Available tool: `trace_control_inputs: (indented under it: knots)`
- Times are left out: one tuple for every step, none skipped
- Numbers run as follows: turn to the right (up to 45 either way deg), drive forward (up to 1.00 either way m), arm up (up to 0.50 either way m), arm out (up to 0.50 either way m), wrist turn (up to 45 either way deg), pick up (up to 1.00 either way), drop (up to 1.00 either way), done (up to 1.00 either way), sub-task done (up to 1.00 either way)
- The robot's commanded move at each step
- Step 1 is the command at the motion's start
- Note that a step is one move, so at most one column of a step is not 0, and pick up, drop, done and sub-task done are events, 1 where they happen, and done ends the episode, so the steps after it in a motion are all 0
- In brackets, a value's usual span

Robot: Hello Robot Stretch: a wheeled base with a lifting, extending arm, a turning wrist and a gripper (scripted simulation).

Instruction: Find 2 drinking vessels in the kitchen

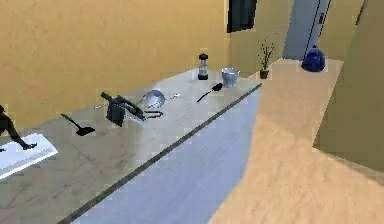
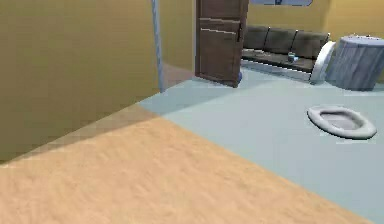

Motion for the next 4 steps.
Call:
trace_control_inputs:
  knots:
    - [45.0,0.00,0.00,0.00,0.0,0.00,0.00,0.00,0.00]
    - [21.0,0.00,0.00,0.00,0.0,0.00,0.00,0.00,0.00]
    - [0.0,0.10,0.00,0.00,0.0,0.00,0.00,0.00,0.00]
    - [-45.0,0.00,0.00,0.00,0.0,0.00,0.00,0.00,0.00]
